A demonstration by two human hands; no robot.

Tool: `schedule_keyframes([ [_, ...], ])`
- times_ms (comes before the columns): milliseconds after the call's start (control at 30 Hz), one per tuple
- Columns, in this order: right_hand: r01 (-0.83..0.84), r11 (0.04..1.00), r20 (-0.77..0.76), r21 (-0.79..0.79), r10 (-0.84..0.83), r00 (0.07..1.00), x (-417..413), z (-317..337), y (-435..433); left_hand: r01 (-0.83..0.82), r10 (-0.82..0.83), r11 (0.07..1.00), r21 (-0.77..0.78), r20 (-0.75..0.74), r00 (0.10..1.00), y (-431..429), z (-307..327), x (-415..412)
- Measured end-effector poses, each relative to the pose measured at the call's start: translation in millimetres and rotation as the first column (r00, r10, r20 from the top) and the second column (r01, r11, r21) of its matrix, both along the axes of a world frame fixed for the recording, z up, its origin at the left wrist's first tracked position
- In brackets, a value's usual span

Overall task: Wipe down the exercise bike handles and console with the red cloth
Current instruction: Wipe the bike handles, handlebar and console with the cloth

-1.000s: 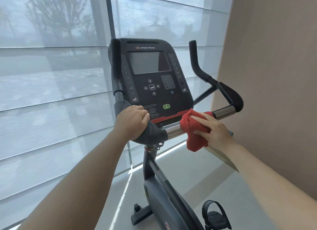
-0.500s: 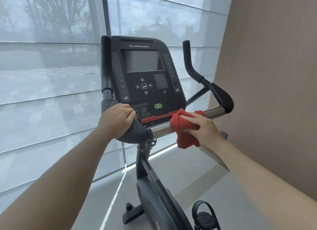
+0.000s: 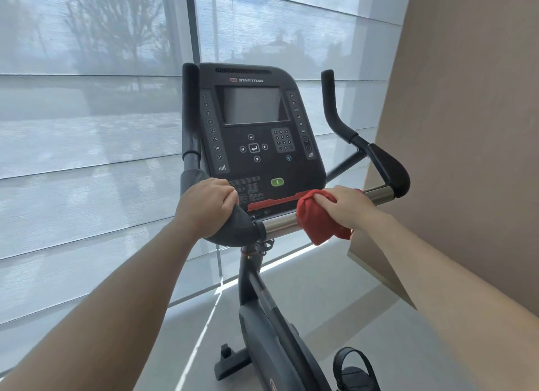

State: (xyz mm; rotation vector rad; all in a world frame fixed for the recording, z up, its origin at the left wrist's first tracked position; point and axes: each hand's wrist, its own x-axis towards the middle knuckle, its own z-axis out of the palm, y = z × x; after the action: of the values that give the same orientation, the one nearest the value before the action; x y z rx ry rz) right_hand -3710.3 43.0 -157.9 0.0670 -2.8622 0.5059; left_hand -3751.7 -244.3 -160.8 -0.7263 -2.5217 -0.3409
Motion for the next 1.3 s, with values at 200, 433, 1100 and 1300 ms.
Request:
schedule_keyframes([
  [200,-0.201,0.979,0.082,-0.042,0.204,0.976,7.2,9.5,-59.1,0.015,-0.015,1.000,0.012,0.003,1.000,-0.9,0.6,-0.5],
  [433,-0.339,0.941,-0.077,-0.015,0.337,0.938,16.8,-6.3,-85.2,0.030,-0.030,0.999,0.015,0.001,1.000,-1.4,0.4,2.3],
  [1100,-0.256,0.798,-0.289,-0.546,0.108,0.951,37.1,-11.2,-94.9,0.260,-0.262,0.964,0.059,0.039,0.964,-23.6,23.4,-15.3],
  [1300,-0.120,0.967,-0.317,-0.226,0.044,0.947,40.1,-24.5,-169.4,0.329,-0.327,0.944,-0.017,0.075,0.942,-36.5,30.8,-52.9],
])
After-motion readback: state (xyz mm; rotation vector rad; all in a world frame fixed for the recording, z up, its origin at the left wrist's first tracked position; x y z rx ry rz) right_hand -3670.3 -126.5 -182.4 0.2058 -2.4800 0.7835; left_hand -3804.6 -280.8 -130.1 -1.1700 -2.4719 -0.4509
